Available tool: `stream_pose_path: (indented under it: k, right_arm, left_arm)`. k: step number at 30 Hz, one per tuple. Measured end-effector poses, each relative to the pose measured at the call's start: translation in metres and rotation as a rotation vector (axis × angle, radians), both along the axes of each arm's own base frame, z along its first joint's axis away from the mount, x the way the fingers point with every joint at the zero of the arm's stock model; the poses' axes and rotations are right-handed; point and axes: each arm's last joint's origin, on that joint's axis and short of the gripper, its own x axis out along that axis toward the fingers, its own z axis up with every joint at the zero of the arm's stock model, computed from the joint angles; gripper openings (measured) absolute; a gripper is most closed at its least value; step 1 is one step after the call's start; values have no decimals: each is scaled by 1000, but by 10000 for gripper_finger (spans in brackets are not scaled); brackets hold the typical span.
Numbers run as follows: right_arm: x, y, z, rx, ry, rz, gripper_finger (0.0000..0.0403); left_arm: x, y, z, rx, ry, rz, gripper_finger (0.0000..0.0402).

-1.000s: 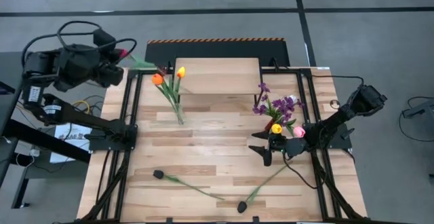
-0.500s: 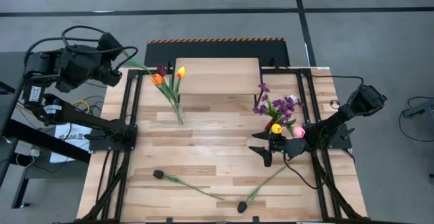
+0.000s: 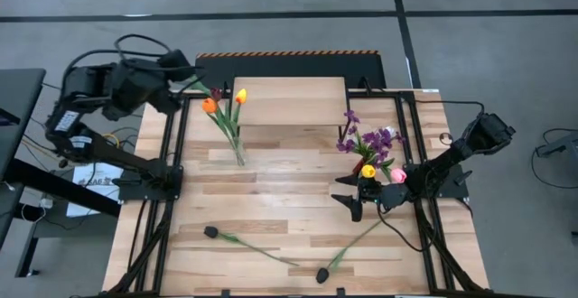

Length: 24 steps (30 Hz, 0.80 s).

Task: Pick and place flowers into a vace then onto a shelf
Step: Put the red flower into the transparent vase

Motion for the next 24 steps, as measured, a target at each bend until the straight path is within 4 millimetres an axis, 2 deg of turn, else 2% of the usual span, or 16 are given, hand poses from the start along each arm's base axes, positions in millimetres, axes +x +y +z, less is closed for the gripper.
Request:
stream_pose_path:
  k: [6, 16, 24]
  right_arm:
    - [0, 0, 0, -13, 2, 3, 286]
    - [0, 0, 0, -35, 7, 10, 286]
    - [0, 0, 0, -42, 8, 12, 286]
  left_arm:
    - [17, 3, -5, 0, 59, -5, 3]
    - [19, -3, -6, -8, 40, -23, 3]
    - [34, -2, -16, -27, 131, -18, 3]
